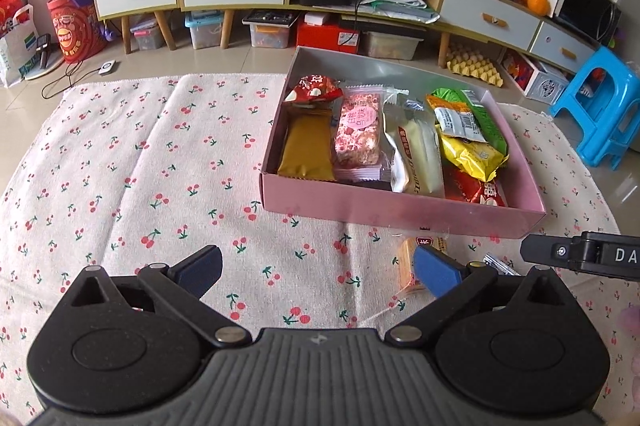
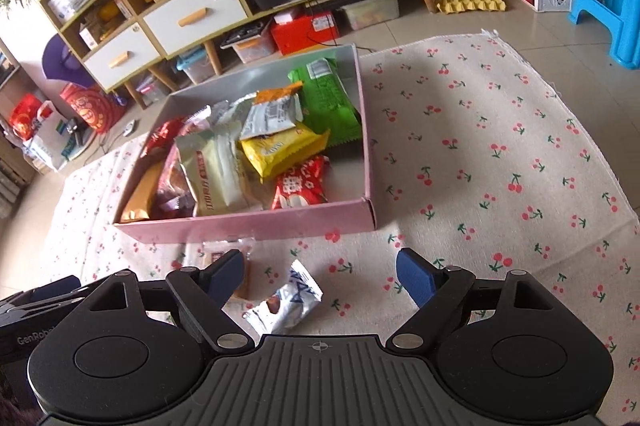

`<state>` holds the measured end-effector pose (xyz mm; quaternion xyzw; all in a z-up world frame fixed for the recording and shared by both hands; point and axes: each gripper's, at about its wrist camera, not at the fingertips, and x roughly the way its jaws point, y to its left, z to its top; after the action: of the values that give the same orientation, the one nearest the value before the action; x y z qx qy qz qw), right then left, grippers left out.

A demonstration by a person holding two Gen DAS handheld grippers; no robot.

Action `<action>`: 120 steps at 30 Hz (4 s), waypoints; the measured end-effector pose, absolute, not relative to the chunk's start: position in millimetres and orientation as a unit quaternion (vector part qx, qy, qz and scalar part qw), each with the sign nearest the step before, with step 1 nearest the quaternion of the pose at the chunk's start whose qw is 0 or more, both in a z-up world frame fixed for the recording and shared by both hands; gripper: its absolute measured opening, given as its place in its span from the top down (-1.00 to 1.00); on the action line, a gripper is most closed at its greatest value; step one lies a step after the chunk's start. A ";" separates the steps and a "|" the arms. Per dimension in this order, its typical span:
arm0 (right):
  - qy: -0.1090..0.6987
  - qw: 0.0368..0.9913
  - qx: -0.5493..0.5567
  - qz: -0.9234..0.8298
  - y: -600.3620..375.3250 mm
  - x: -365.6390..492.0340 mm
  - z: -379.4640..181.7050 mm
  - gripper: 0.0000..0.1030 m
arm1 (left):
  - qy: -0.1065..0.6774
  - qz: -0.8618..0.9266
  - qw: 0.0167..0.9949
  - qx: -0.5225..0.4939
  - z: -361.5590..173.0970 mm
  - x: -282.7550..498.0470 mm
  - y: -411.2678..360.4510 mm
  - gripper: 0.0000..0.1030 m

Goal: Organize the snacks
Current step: 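Grasp the cream biscuit packet with the left tool while the right grasps the white-blue packet, then carry the biscuit packet and white-blue packet into the pink box with both tools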

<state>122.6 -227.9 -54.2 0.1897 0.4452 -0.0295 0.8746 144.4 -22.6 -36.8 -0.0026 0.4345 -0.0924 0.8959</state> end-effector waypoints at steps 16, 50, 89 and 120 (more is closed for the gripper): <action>0.465 0.862 0.193 -0.066 -249.0 126.5 -71.8 -0.65 | 0.440 -0.142 0.887 0.007 -63.3 139.7 -75.7 -0.49; 0.520 0.830 0.203 -0.020 -187.1 139.4 -79.3 -0.02 | 0.473 -0.095 0.876 0.007 -53.4 126.3 -3.8 0.36; 0.483 0.839 0.250 0.015 -213.5 131.0 -52.7 0.57 | 0.470 -0.112 0.875 -0.040 -40.0 132.5 5.5 0.37; 0.365 0.881 0.299 0.030 -208.8 172.2 -48.6 0.56 | 0.364 -0.161 0.915 -0.072 -28.5 178.2 -12.7 0.37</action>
<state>172.2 -208.8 -48.6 0.2990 0.3645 0.0304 0.8813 178.2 -12.7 -28.5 -0.0721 0.3637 -0.1609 0.9147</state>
